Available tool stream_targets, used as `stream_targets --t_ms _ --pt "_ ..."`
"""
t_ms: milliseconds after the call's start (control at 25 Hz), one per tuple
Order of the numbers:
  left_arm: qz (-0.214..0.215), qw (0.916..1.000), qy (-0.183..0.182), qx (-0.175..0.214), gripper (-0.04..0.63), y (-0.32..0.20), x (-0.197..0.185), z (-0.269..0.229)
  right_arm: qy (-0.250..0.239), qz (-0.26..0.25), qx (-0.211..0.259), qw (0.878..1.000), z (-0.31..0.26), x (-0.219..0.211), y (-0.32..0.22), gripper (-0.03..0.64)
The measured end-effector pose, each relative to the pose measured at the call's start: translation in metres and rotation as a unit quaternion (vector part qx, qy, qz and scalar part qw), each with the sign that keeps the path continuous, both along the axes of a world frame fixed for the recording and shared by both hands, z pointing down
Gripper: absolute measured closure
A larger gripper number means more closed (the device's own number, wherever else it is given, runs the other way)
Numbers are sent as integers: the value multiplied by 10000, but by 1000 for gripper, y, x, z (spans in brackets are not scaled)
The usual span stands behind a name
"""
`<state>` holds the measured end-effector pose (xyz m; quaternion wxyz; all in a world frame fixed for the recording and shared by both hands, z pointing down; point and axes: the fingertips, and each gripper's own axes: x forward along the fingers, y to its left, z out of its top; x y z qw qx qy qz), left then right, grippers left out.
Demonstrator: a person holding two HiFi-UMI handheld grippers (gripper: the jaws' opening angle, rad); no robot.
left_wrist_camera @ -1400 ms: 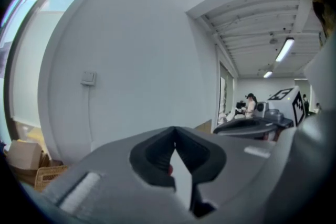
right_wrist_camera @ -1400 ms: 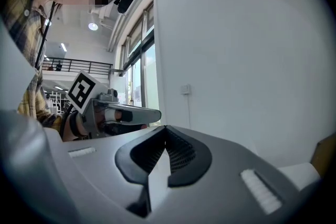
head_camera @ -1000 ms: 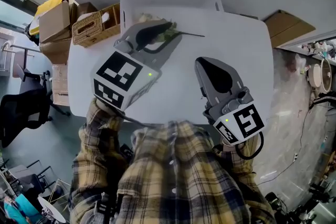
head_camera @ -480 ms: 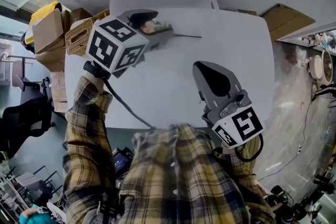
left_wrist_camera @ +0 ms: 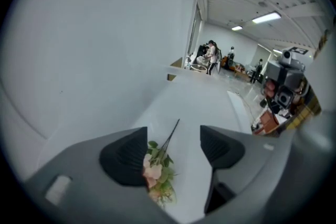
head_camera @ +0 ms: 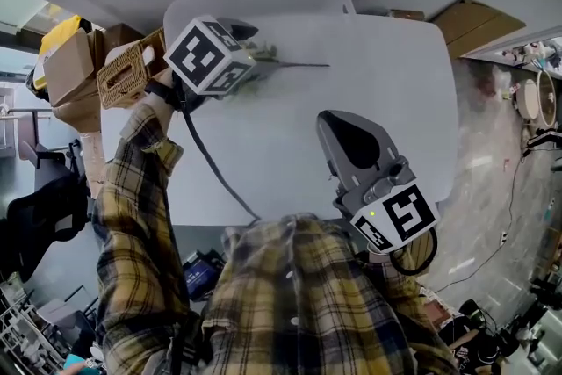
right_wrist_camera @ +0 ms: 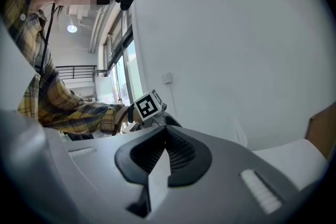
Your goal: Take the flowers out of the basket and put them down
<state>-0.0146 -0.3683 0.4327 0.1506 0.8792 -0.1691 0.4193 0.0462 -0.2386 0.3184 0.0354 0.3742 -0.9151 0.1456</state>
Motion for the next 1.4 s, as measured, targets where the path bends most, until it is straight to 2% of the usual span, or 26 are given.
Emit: stream_targets --t_ms 320,600,800,960,1080,1400 --pt "593 9952 -740 -253 273 -14 7 55 -63 -30 -206 9998 14 0 -14 614" --pt "797 9877 -1263 -460 282 -30 8 105 -66 -38 -381 9992 27 2 -23 614" --pt "1157 9750 -1739 -760 282 -24 -3 139 -81 71 -478 9988 35 7 -31 614" --pt "1365 9676 -1877 -997 282 -16 -3 158 -90 103 -591 9982 43 9 -33 614" --pt "1530 9637 -1990 -908 285 -16 0 171 -104 89 -634 9979 46 10 -34 614" --pt "1628 9518 -2454 -854 287 -13 -11 205 -212 110 -793 9966 55 10 -37 614"
